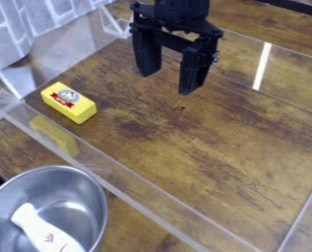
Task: Move the yellow butter to the left side of the table
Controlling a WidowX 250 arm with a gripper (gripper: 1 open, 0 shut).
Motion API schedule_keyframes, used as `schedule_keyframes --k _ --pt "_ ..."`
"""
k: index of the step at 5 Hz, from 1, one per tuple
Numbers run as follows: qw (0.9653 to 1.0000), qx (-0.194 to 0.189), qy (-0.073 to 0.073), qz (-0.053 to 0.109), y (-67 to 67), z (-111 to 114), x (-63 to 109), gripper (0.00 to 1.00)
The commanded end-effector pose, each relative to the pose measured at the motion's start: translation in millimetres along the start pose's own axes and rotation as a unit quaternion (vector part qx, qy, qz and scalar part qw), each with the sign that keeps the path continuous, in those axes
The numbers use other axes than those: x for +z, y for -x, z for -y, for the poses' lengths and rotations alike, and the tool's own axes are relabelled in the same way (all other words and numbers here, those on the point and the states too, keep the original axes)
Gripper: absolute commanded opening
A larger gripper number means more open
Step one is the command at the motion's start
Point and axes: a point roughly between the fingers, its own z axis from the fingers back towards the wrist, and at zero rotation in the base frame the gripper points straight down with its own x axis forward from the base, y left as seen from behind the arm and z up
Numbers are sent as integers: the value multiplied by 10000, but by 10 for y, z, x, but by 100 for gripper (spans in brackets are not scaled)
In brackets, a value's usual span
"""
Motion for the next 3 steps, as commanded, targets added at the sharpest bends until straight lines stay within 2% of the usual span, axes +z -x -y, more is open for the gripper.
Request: schedule_keyframes --k 1,2,3 --pt "10000 -10 1 -22 -8 -5 -27 100" --pt "10000 -21 1 -39 -18 -11 -50 100" --pt "9999 -82 -9 74 -14 -23 83 100"
